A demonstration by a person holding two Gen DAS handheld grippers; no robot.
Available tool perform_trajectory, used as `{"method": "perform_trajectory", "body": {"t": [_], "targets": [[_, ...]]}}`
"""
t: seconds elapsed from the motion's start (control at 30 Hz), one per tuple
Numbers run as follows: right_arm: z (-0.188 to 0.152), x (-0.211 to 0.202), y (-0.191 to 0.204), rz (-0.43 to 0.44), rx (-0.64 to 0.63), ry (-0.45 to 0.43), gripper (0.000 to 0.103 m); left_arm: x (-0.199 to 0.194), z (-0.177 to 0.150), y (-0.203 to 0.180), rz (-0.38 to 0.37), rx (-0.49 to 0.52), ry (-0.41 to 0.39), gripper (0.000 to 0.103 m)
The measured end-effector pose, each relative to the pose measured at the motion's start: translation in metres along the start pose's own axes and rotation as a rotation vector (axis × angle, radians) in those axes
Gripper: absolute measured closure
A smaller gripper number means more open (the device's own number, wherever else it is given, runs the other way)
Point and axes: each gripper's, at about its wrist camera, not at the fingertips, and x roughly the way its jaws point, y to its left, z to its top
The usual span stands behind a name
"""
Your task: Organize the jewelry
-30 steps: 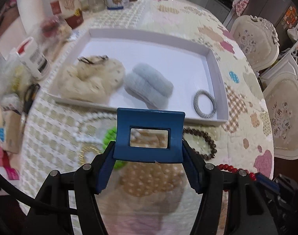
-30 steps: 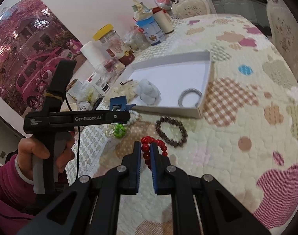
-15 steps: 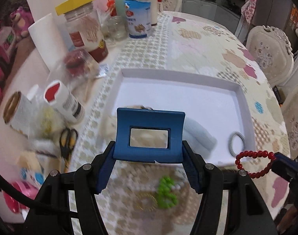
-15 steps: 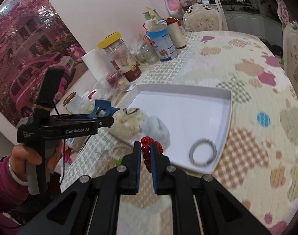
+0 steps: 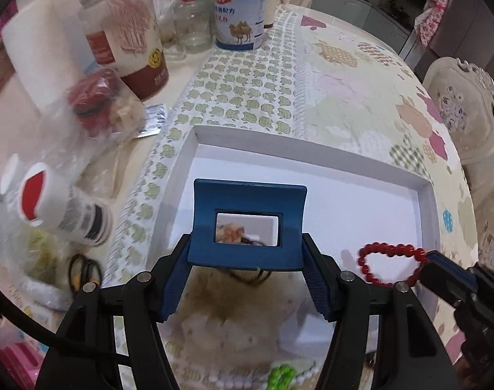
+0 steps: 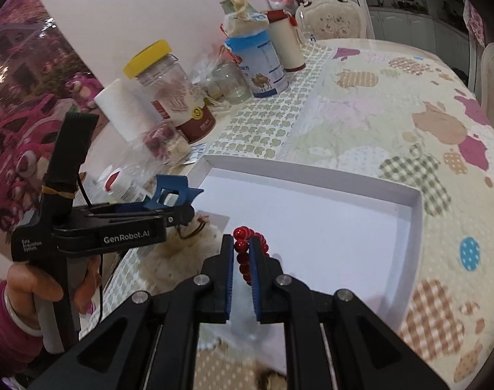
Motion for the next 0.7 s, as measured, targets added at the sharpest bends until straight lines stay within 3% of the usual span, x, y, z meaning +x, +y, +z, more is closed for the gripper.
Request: {"method": "perform_trajectory", "body": {"t": [0.17, 0.43, 0.63, 0.7], "targets": [[0.01, 0.024, -0.017, -0.004, 0.055, 0.011, 0.093, 0.02, 0.014, 0.0, 0.003, 0.001, 0.01, 0.043], [0.0, 0.05, -0.065, -0.097, 0.165, 0.061, 0.093, 0.048, 0.023, -0.005, 0.009, 0.009, 0.039, 0.043], [-0.011, 0.054, -0.077, -0.161, 0.176, 0.083, 0.093, 0.056, 0.02, -0.005, -0.02, -0.008, 0.038, 0.043], [-0.011, 0.052, -0.078, -0.172, 0.179, 0.081, 0.086, 0.055, 0.02, -0.003, -0.036, -0.022, 0.029, 0.042]]}}
